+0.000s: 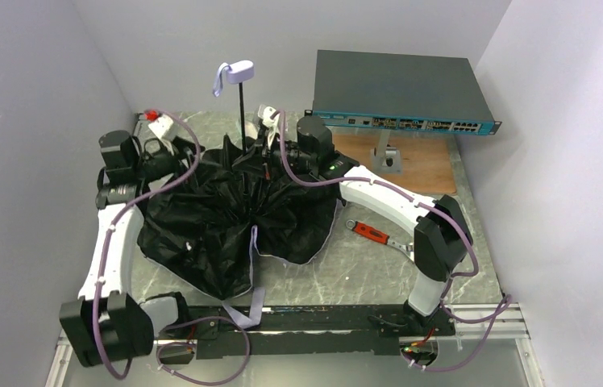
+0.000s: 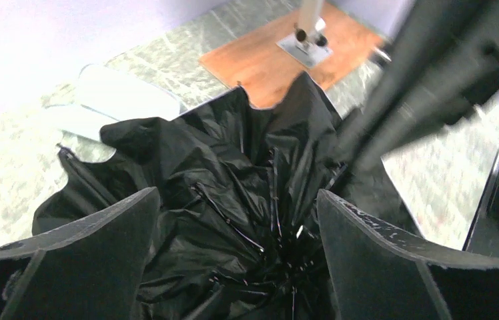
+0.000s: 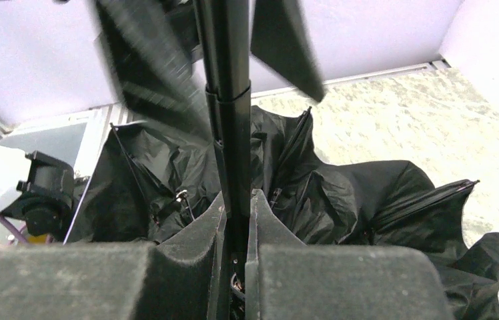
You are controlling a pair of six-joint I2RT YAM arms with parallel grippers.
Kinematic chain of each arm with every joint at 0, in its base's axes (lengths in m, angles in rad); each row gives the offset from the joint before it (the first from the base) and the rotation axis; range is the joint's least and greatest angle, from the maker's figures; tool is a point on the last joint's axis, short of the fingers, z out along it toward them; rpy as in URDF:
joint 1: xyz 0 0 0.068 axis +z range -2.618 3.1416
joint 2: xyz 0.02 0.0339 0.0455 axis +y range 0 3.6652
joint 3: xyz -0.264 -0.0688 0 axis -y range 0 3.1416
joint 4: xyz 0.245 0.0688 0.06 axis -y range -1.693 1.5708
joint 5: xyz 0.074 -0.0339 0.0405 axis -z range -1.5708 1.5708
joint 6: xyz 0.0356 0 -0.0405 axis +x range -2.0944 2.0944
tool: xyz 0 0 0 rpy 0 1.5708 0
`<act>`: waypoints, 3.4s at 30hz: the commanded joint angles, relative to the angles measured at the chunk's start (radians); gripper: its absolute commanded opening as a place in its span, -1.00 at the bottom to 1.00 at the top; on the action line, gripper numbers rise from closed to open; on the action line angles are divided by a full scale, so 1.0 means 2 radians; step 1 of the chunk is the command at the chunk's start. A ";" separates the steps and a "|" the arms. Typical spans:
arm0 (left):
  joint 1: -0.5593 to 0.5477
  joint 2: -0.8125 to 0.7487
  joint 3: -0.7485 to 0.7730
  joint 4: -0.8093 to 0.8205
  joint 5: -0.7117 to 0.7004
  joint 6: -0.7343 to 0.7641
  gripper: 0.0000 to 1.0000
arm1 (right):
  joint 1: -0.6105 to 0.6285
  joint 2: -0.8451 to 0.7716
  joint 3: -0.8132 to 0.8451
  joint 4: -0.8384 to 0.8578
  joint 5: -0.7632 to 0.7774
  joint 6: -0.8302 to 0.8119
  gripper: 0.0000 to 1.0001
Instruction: Open the umbrella
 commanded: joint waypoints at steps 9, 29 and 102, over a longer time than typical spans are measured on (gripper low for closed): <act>-0.087 -0.106 -0.059 -0.090 0.000 0.245 0.33 | 0.010 -0.020 0.029 0.091 0.020 0.045 -1.00; -0.109 -0.045 -0.152 -0.001 -0.132 0.209 -0.33 | 0.022 -0.027 0.110 0.090 0.050 0.056 -1.00; -0.017 0.033 -0.027 -0.102 -0.237 0.367 -0.53 | 0.001 -0.051 0.177 0.090 0.031 0.127 -1.00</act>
